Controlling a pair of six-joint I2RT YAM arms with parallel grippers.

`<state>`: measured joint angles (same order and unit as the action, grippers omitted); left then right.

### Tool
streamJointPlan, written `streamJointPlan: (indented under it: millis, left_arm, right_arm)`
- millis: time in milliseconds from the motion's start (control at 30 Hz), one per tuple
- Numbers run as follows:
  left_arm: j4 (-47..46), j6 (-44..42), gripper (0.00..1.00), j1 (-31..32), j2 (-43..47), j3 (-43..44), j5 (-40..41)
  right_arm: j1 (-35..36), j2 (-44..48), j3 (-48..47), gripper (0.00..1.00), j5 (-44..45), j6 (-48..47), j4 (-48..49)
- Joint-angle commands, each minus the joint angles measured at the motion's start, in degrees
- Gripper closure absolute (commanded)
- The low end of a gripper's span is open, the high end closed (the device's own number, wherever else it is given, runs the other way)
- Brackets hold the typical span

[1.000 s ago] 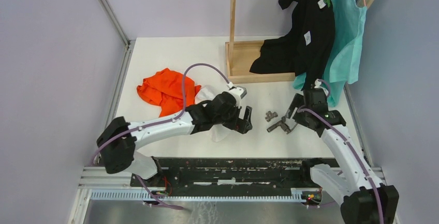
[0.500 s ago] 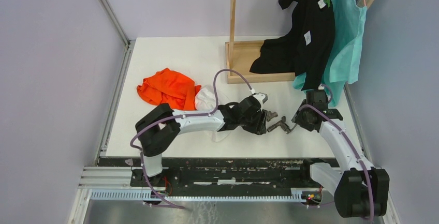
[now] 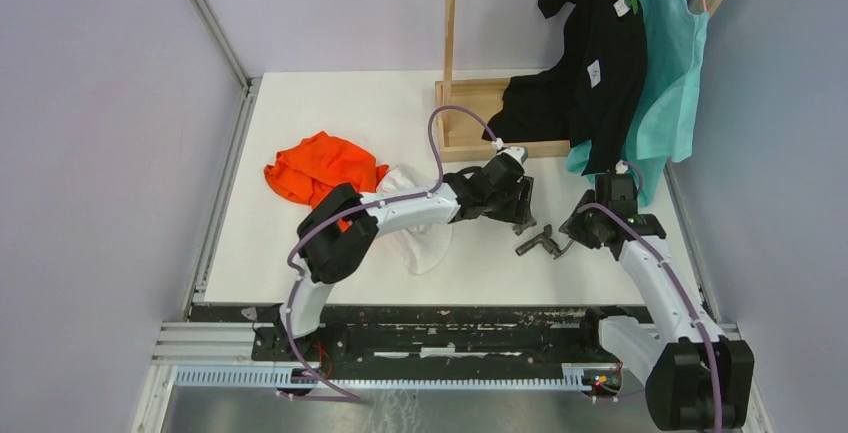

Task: Install the water faucets

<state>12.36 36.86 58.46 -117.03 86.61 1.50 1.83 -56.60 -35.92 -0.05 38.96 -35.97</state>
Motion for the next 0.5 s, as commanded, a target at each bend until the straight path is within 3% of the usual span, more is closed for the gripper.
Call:
streamJointPlan:
  millis: [0, 167, 333, 467]
  left_arm:
    - [7.0, -4.1, 0.35, 0.1, -3.4, 7.0, 6.4]
    - [3.3, -0.4, 0.34, -5.0, 4.8, -2.1, 5.9]
    - [3.3, -0.8, 0.30, -10.2, 13.8, -8.9, 4.9]
    - [2.6, -0.6, 0.27, -12.6, 20.9, -13.1, 3.4]
  right_arm:
    - [-0.1, 3.8, 0.0, 0.65, -4.6, 2.5, 4.2]
    - [2.8, -0.8, -0.5, 0.62, -7.8, 4.5, 8.0]
    - [13.3, -9.3, -5.2, 0.49, 0.6, 8.2, 8.0]
    - [17.0, -16.9, -8.8, 0.45, 5.5, 13.8, 7.0]
